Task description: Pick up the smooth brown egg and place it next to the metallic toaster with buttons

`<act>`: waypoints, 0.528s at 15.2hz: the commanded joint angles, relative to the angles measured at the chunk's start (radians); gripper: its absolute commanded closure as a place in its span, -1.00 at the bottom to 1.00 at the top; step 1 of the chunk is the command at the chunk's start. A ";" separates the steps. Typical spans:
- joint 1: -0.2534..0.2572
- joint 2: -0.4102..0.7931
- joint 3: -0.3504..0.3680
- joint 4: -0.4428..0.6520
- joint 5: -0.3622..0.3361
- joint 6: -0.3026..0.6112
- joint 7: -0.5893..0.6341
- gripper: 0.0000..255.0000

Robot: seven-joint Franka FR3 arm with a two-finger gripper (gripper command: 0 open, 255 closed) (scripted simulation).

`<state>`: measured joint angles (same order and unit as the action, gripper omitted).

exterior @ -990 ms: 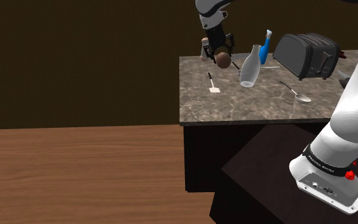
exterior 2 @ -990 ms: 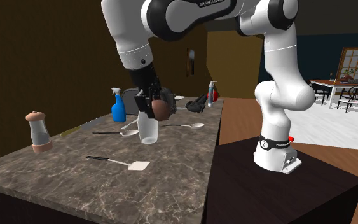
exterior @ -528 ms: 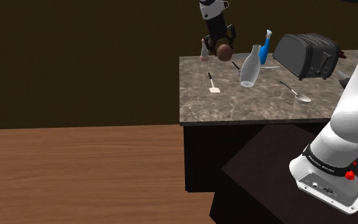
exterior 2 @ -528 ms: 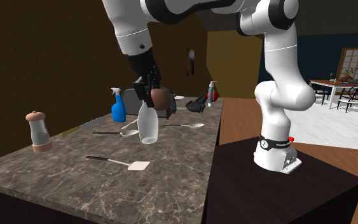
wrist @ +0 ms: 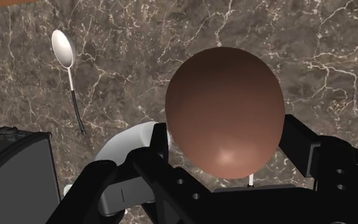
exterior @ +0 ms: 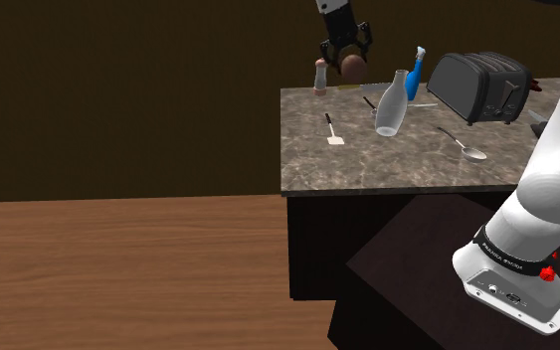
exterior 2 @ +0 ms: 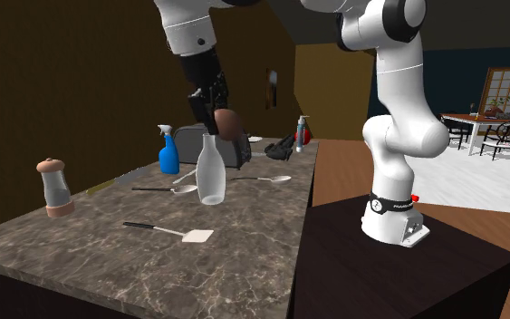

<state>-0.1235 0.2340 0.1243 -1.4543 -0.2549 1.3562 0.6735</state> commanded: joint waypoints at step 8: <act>-0.089 -0.146 -0.061 -0.176 -0.021 0.067 -0.138 1.00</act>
<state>-0.1992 0.1070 0.0732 -1.6021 -0.2720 1.4078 0.5570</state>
